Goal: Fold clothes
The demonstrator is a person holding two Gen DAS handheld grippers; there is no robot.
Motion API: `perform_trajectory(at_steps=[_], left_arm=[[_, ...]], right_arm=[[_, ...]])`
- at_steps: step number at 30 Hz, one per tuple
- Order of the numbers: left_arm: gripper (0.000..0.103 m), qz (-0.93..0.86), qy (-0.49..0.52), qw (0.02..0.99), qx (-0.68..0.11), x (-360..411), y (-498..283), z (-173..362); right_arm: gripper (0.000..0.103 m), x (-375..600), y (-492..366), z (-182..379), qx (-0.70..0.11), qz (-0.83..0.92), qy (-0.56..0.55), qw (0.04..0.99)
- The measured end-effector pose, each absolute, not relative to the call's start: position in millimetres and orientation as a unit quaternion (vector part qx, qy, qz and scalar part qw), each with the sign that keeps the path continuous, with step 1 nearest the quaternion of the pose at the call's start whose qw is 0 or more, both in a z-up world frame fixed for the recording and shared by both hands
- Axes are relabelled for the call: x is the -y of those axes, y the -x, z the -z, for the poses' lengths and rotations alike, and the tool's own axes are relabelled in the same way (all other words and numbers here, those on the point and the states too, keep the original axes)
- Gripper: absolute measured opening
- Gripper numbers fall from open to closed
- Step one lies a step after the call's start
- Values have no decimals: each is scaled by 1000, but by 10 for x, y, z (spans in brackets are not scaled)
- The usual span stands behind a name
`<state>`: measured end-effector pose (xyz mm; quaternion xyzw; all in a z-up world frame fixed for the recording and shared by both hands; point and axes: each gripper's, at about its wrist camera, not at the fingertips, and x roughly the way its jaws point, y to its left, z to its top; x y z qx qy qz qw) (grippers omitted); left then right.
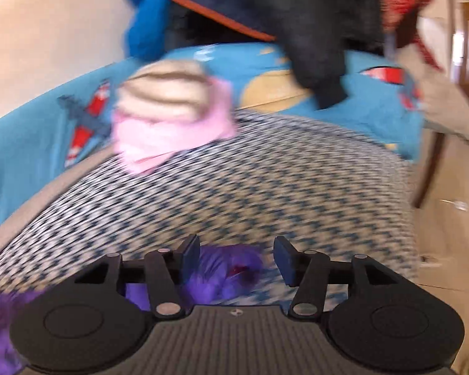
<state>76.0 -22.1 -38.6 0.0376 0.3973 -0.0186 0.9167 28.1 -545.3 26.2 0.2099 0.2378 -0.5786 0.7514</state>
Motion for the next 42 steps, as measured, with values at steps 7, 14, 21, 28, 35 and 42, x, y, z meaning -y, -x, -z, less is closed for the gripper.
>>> perform_trajectory(at_steps=[7, 14, 21, 28, 35, 42], left_arm=[[103, 19, -39, 918, -395, 224, -754, 389], [103, 25, -39, 917, -396, 208, -743, 381], [103, 30, -39, 916, -399, 203, -748, 371], [103, 37, -37, 916, -397, 187, -727, 362], [103, 56, -28, 915, -400, 147, -671, 295], [103, 58, -27, 922, -381, 124, -641, 209]], right_arm=[[58, 5346, -182, -229, -273, 509, -251, 777], [70, 4979, -159, -221, -282, 416, -337, 796], [79, 4333, -176, -298, -288, 295, -298, 861], [82, 3733, -123, -260, -312, 198, -258, 893], [82, 3321, -109, -136, -332, 146, -218, 906], [82, 2989, -178, -100, -338, 86, -179, 920]])
